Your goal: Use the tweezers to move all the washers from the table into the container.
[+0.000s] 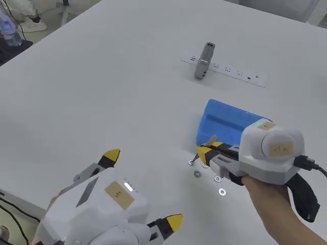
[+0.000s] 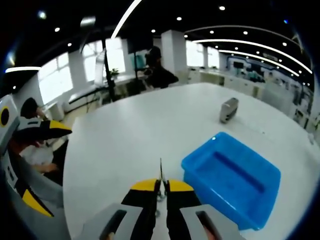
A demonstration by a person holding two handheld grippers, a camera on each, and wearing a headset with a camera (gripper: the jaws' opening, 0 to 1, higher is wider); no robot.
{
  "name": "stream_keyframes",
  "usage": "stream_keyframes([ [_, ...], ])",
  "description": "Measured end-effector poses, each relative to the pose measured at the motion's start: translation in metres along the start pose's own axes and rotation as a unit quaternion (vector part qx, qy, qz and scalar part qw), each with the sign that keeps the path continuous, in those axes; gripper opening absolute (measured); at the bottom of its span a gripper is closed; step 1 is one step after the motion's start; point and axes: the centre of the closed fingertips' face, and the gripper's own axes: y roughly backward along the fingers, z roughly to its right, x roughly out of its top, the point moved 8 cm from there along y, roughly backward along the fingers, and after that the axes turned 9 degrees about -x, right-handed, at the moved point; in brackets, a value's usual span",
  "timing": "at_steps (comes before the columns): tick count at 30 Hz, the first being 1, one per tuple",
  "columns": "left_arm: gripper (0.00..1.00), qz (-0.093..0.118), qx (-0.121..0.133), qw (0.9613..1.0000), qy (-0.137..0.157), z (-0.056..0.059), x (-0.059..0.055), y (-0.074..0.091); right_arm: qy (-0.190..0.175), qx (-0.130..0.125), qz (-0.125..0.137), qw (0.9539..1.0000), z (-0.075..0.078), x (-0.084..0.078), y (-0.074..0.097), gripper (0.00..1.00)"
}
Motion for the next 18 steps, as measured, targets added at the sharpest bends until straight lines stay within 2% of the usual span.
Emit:
stream_keyframes([
  [6, 0.96, 0.002, -0.002, 1.0, 0.0, 0.0, 0.0, -0.001, -0.009, 0.002, -0.006, 0.9999, 0.0, 0.006, 0.001, 0.02],
  [10, 0.97, 0.005, 0.0, 1.0, 0.0, 0.0, 0.001, 0.0, -0.004, -0.003, 0.013, 0.9999, 0.003, 0.023, 0.013, 0.02],
  [18, 0.99, 0.003, -0.001, 1.0, -0.003, 0.001, 0.0, 0.0, 0.018, -0.011, 0.04, 0.999, 0.015, 0.045, 0.027, 0.02],
])
